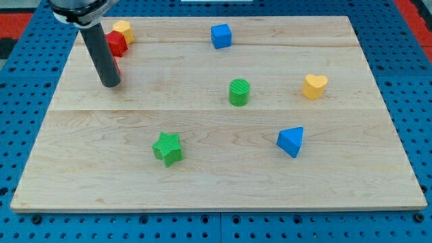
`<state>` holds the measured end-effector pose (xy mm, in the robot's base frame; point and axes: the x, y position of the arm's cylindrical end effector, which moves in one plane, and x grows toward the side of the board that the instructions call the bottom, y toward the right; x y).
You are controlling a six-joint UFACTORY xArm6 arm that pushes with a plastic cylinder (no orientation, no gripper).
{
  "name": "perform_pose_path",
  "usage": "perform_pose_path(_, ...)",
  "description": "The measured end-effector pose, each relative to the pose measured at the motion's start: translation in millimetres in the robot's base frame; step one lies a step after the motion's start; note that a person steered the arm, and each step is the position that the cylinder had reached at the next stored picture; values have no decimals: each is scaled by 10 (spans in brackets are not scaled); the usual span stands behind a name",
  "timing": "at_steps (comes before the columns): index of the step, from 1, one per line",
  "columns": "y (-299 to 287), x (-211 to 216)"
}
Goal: Slide red circle below red star
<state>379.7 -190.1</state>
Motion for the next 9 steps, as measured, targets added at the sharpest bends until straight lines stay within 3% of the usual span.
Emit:
perform_pose_path(4,-317,-15)
perform_pose_path(9,-231,-254)
